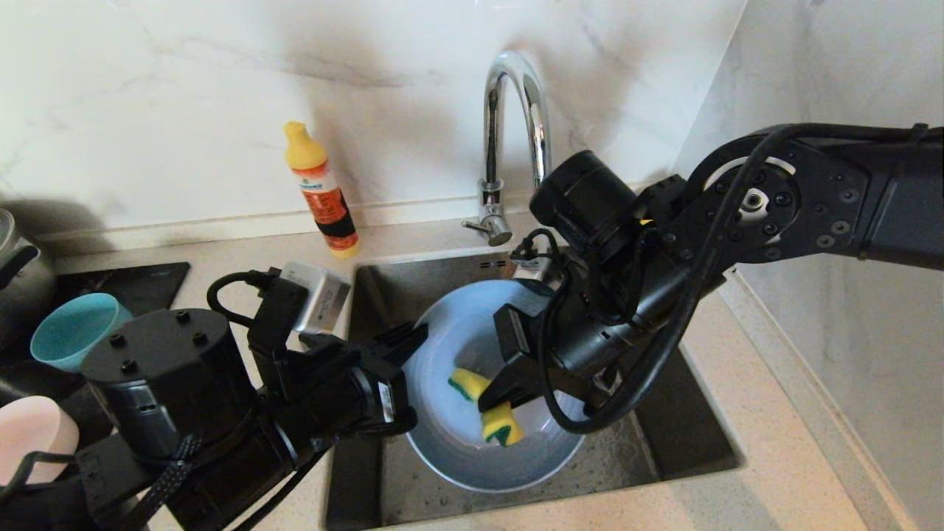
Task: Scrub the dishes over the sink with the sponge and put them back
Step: Wipe the plate
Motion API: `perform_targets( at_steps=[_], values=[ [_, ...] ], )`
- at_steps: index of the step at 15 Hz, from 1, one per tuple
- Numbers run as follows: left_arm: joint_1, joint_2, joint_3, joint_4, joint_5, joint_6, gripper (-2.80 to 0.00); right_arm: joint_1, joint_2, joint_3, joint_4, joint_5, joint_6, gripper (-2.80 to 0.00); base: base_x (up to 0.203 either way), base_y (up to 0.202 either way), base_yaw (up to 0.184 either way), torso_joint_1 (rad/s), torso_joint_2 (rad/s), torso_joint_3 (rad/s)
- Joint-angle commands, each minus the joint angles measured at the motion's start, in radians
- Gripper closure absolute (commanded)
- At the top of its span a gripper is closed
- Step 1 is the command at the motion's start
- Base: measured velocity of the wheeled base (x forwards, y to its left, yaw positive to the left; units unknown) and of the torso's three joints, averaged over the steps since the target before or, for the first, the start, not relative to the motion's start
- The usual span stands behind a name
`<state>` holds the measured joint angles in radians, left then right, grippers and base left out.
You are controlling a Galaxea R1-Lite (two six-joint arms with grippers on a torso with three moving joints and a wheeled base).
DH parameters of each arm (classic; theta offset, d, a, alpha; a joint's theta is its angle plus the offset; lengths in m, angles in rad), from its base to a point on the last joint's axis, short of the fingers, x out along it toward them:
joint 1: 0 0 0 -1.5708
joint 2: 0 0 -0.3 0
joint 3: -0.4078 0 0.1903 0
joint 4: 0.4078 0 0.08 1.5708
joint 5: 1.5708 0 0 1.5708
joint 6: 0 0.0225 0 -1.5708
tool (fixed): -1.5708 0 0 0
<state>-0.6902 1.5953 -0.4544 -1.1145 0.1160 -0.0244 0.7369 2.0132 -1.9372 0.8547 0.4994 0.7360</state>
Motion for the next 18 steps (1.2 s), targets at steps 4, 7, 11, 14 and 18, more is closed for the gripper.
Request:
perform_targets(
  at_steps=[4,7,11,14,18],
  values=[
    [0.000,-0.003,0.010,-0.009,-0.001,0.004,0.00,-0.029,-0.032,0.001,-0.002,0.004,0.003,0.00,0.000,0.000,0.000,0.000,0.00,0.000],
    [-0.002,-0.004,0.021,-0.010,-0.001,0.005,0.00,-0.040,-0.065,0.001,-0.005,0.004,0.003,0.00,0.000,0.000,0.000,0.000,0.00,0.000],
    [-0.002,-0.009,0.025,-0.010,-0.001,0.004,0.00,-0.069,-0.083,0.001,0.002,0.004,0.003,0.00,0.000,0.000,0.000,0.000,0.00,0.000],
    [0.000,-0.021,0.025,-0.010,0.002,0.003,0.00,-0.092,-0.099,0.009,0.029,0.002,0.003,0.00,0.000,0.000,0.000,0.000,0.00,0.000],
    [0.000,-0.029,0.013,-0.011,0.002,0.000,0.00,-0.096,-0.093,0.026,0.100,0.004,-0.004,0.00,0.000,0.000,0.000,0.000,0.00,0.000]
  ],
)
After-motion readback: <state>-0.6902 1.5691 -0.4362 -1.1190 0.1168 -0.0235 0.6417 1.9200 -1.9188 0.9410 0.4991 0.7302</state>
